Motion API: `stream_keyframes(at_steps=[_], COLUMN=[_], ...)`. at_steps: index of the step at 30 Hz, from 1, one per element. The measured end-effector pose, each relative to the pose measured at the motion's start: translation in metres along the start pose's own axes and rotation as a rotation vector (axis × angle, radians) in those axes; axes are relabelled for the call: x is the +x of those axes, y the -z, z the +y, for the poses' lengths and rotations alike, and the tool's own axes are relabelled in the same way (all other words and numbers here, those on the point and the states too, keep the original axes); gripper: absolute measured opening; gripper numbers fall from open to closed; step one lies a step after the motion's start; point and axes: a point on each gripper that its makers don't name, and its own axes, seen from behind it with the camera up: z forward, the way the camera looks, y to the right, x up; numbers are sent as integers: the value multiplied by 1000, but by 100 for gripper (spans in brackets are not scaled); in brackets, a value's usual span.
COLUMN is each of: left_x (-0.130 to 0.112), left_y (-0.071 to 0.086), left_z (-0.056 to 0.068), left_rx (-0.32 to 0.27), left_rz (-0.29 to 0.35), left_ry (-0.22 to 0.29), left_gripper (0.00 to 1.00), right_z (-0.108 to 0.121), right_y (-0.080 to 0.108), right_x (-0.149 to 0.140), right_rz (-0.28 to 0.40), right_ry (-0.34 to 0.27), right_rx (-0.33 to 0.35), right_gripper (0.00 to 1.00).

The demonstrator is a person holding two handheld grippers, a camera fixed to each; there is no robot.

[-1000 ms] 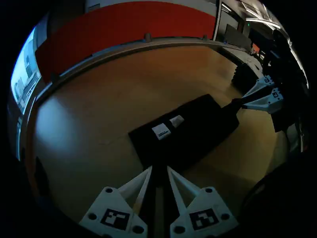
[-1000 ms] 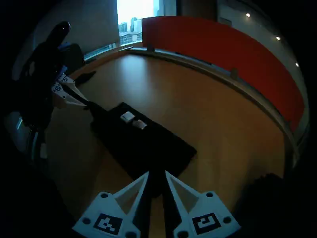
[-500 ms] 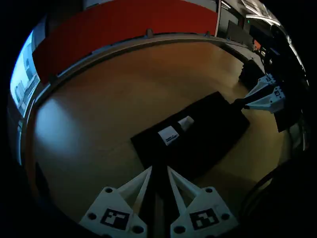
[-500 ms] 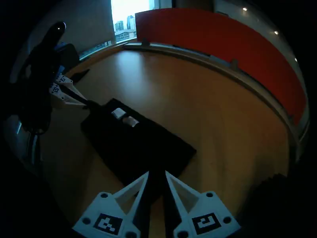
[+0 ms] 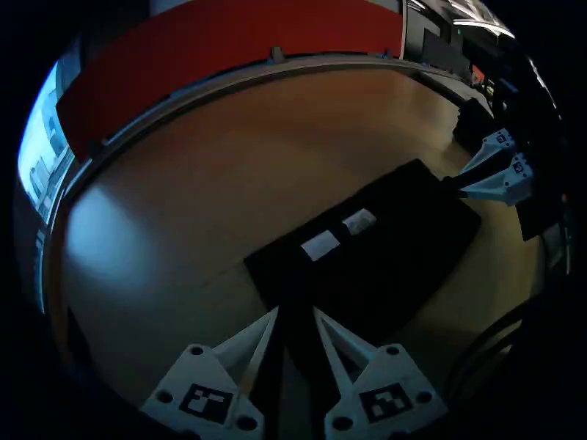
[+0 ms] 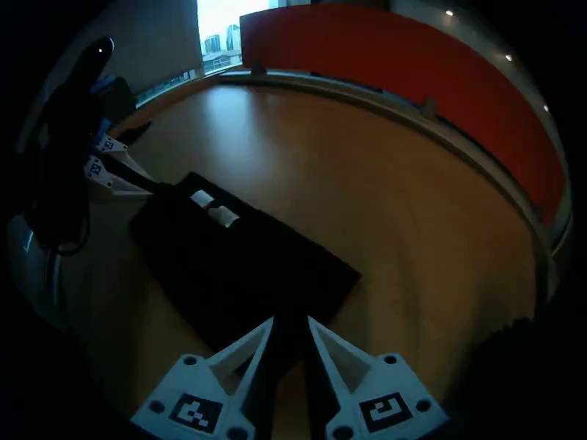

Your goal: Fold towel

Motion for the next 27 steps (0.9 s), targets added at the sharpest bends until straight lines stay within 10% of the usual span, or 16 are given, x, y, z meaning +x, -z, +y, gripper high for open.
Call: stream_keyframes(at_steps=[14,27], left_x=[1,2], left_y=[-10,-15], left_z=[-6,-19], left_rx=[20,61], left_rz=[-8,-13], left_ry=[-29,-27], left_gripper=[23,33], right_z=[11,23], right_y=[-7,-10], right_x=[-1,0], right_rz=[-10,-8], right_ry=[3,4], right_rx=[-44,-94], right_gripper=[29,65])
